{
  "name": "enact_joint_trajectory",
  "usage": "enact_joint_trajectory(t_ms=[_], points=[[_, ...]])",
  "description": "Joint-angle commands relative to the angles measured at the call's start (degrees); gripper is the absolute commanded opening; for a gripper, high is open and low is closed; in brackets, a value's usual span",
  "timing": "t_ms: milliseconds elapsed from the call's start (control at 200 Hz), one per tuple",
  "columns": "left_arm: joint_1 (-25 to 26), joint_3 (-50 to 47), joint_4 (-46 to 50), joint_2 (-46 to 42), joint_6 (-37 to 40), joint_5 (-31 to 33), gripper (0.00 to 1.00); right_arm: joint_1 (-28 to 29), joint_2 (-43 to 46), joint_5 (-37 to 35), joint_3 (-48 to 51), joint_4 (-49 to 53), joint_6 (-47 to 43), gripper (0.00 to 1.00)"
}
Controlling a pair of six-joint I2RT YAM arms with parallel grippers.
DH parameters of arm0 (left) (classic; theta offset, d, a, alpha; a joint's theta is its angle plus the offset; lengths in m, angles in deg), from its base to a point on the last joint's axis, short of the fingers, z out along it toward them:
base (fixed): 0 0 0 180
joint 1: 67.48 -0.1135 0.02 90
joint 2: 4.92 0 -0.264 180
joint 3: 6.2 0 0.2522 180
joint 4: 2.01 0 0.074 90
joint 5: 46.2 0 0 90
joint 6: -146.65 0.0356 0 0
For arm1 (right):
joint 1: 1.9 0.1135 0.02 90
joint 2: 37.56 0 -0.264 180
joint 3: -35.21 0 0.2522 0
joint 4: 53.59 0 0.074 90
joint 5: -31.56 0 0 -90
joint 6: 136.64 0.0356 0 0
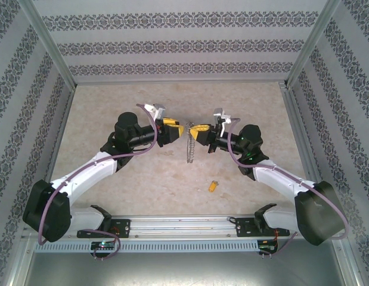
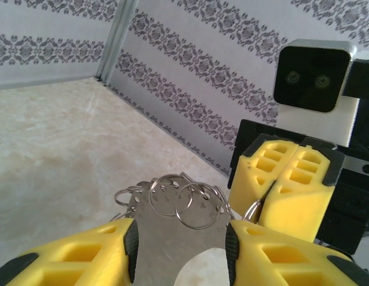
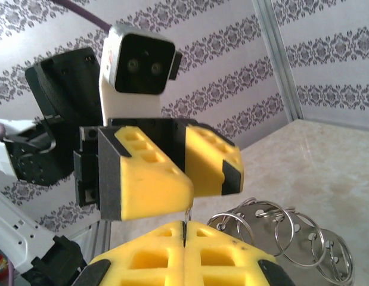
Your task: Put the keys on the keyring
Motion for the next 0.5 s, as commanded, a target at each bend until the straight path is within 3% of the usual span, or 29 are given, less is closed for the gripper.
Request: enact_joint_trajectory(t_ms=[0, 200, 495], points=[[-0.31, -0.85, -7.68, -0.16, -4.45, -3.0, 0.44, -0.45, -1.23, -1.09, -0.45, -8.7, 3.42, 0.0], [-0.31, -2.46, -16.71, 1.47, -10.91, -6.25, 0.36, -0.48, -3.88, -2.1, -0.45, -14.04, 6.61, 0.0], [-0.29, -2.55, -18.31, 2.82, -13.62, -6.7, 0.35, -0.46, -7.88, -2.78, -0.71, -19.28, 10.25, 0.0]])
